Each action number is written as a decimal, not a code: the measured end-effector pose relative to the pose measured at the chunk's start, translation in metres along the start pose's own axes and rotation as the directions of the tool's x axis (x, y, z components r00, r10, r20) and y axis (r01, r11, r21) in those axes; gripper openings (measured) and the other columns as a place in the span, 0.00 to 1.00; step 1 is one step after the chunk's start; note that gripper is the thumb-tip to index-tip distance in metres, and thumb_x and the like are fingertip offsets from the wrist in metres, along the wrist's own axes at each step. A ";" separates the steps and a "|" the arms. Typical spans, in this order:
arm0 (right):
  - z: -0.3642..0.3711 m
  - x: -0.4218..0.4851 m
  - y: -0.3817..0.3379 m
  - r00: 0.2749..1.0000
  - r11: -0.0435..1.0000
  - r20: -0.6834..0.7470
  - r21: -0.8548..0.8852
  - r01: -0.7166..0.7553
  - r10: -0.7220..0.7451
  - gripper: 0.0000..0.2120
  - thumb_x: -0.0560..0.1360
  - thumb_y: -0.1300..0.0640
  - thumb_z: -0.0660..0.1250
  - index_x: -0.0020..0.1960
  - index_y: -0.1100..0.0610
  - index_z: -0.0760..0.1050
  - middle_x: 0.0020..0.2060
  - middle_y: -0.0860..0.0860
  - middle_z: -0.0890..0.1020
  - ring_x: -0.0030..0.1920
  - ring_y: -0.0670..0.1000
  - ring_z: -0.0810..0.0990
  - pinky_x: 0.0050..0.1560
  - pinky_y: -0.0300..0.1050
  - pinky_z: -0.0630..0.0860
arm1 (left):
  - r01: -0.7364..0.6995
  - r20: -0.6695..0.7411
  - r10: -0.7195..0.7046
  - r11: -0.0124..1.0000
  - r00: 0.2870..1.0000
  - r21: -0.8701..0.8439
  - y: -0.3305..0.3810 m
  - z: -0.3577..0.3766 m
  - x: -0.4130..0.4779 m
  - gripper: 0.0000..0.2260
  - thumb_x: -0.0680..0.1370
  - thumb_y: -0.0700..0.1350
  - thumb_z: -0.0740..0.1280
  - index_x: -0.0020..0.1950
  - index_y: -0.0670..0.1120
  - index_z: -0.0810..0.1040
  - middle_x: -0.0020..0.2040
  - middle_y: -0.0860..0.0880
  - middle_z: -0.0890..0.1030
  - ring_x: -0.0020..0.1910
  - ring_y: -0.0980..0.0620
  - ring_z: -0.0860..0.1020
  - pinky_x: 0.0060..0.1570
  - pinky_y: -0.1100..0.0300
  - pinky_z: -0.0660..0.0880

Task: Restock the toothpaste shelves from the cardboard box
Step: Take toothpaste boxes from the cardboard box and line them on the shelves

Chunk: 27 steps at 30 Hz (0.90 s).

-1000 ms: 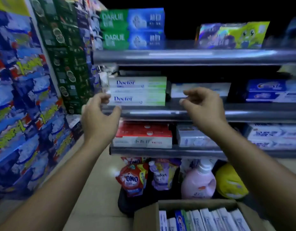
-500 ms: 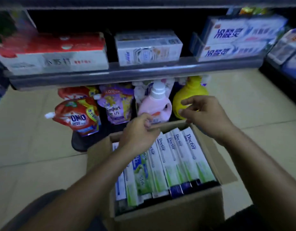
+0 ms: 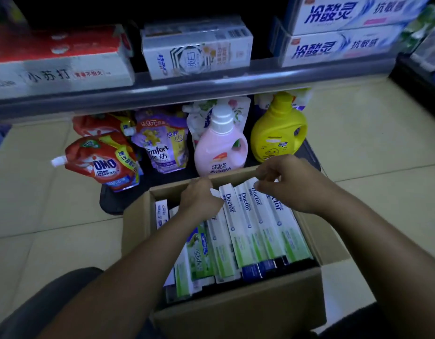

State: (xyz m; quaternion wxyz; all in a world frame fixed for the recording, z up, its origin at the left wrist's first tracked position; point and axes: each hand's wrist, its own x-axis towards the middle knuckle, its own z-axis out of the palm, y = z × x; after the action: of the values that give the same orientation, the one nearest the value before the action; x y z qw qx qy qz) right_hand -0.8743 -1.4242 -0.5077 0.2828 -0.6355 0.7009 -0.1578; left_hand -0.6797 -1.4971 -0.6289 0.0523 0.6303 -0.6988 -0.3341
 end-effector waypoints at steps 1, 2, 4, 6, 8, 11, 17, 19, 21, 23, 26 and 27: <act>0.002 0.000 0.000 0.999 1.000 0.041 -0.029 -0.003 0.004 0.07 0.74 0.48 0.73 0.41 0.39 0.76 0.40 0.43 0.83 0.42 0.46 0.80 0.47 0.47 0.77 | 0.011 -0.012 -0.012 0.997 1.000 -0.073 -0.001 -0.005 -0.001 0.10 0.72 0.47 0.73 0.48 0.51 0.74 0.54 0.46 0.76 0.45 0.41 0.81 0.36 0.55 0.76; 0.004 0.000 0.000 0.996 0.997 0.086 -0.073 -0.002 0.008 0.05 0.74 0.46 0.73 0.44 0.38 0.78 0.41 0.41 0.83 0.44 0.45 0.80 0.51 0.50 0.78 | 0.004 -0.024 -0.007 0.991 1.000 -0.132 -0.002 -0.012 -0.002 0.08 0.72 0.46 0.73 0.47 0.53 0.75 0.53 0.46 0.77 0.45 0.40 0.81 0.35 0.57 0.74; 0.006 0.001 -0.001 0.987 0.984 0.161 -0.174 0.034 -0.005 0.16 0.70 0.41 0.75 0.56 0.40 0.79 0.45 0.39 0.81 0.47 0.44 0.81 0.55 0.52 0.79 | -0.029 -0.062 0.018 0.981 0.998 -0.193 -0.004 -0.031 -0.006 0.04 0.73 0.48 0.71 0.43 0.58 0.79 0.47 0.51 0.81 0.44 0.43 0.81 0.37 0.57 0.72; 0.008 0.001 -0.002 0.959 0.987 0.278 -0.132 0.088 -0.049 0.30 0.66 0.38 0.78 0.65 0.41 0.76 0.54 0.38 0.79 0.48 0.40 0.80 0.54 0.43 0.79 | -0.019 -0.107 -0.004 0.975 0.994 -0.221 -0.005 -0.056 -0.012 0.05 0.72 0.53 0.68 0.38 0.63 0.78 0.41 0.59 0.80 0.43 0.47 0.81 0.40 0.57 0.73; 0.011 -0.002 -0.005 0.910 0.991 0.399 -0.026 0.130 -0.109 0.42 0.61 0.35 0.80 0.71 0.38 0.69 0.63 0.35 0.74 0.53 0.27 0.73 0.49 0.23 0.71 | 0.019 -0.136 -0.054 0.968 0.989 -0.249 -0.010 -0.081 -0.014 0.04 0.68 0.54 0.66 0.35 0.61 0.80 0.40 0.59 0.81 0.42 0.49 0.80 0.43 0.55 0.76; 0.024 -0.003 -0.011 0.876 0.981 0.443 0.054 0.187 -0.192 0.50 0.58 0.36 0.82 0.74 0.33 0.60 0.69 0.29 0.66 0.59 0.21 0.64 0.54 0.21 0.66 | 0.067 -0.155 -0.127 0.938 0.980 -0.341 -0.021 -0.110 -0.011 0.07 0.68 0.47 0.68 0.37 0.45 0.83 0.37 0.45 0.82 0.38 0.45 0.79 0.43 0.46 0.79; 0.048 0.008 -0.045 0.933 0.930 0.057 0.117 0.348 -0.356 0.24 0.67 0.54 0.81 0.58 0.47 0.73 0.52 0.42 0.80 0.50 0.43 0.78 0.47 0.41 0.76 | 0.172 -0.016 -0.237 0.748 0.971 -0.641 -0.045 -0.146 -0.020 0.07 0.73 0.46 0.71 0.40 0.43 0.83 0.31 0.46 0.82 0.30 0.50 0.78 0.27 0.61 0.73; 0.045 0.015 -0.054 0.943 0.896 -0.077 0.295 0.332 -0.324 0.17 0.68 0.56 0.81 0.52 0.51 0.78 0.44 0.47 0.83 0.44 0.45 0.82 0.43 0.43 0.77 | 0.157 0.016 -0.204 0.702 0.979 -0.695 -0.053 -0.156 -0.027 0.10 0.75 0.51 0.70 0.42 0.44 0.85 0.29 0.49 0.79 0.25 0.55 0.72 0.23 0.64 0.68; 0.039 0.021 -0.063 0.961 0.799 -0.107 0.537 0.271 -0.254 0.14 0.68 0.55 0.82 0.48 0.57 0.81 0.41 0.54 0.85 0.40 0.49 0.84 0.43 0.50 0.79 | 0.123 0.012 -0.166 0.675 0.986 -0.727 -0.062 -0.167 -0.036 0.15 0.77 0.59 0.69 0.42 0.49 0.86 0.29 0.51 0.76 0.23 0.56 0.69 0.22 0.64 0.65; 0.034 0.027 -0.072 0.979 0.655 -0.087 0.732 0.187 -0.183 0.19 0.66 0.53 0.82 0.47 0.63 0.81 0.41 0.65 0.84 0.37 0.59 0.85 0.42 0.64 0.78 | 0.095 -0.008 -0.157 0.640 0.988 -0.763 -0.071 -0.182 -0.048 0.19 0.76 0.66 0.66 0.47 0.52 0.86 0.35 0.50 0.80 0.24 0.56 0.69 0.22 0.64 0.65; 0.029 0.029 -0.091 0.989 0.549 -0.006 0.832 0.087 -0.147 0.22 0.62 0.52 0.81 0.49 0.64 0.82 0.39 0.69 0.83 0.34 0.60 0.82 0.38 0.59 0.75 | 0.047 -0.048 -0.138 0.610 0.989 -0.791 -0.082 -0.208 -0.070 0.25 0.71 0.71 0.64 0.52 0.53 0.85 0.46 0.45 0.88 0.25 0.54 0.71 0.24 0.62 0.69; 0.027 0.028 -0.098 0.988 0.525 0.011 0.848 0.073 -0.154 0.20 0.62 0.53 0.82 0.48 0.63 0.83 0.37 0.66 0.83 0.33 0.58 0.82 0.37 0.53 0.77 | 0.020 -0.067 -0.122 0.603 0.990 -0.797 -0.085 -0.217 -0.079 0.25 0.71 0.70 0.64 0.53 0.52 0.84 0.46 0.44 0.87 0.25 0.53 0.72 0.24 0.62 0.70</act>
State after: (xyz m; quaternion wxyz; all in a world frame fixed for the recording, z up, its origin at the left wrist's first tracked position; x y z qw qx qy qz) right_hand -0.7804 -1.4623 -0.4775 0.5728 -0.4698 0.4820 -0.4678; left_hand -0.4849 -1.5101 -0.4788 0.3533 0.5867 -0.4482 -0.5745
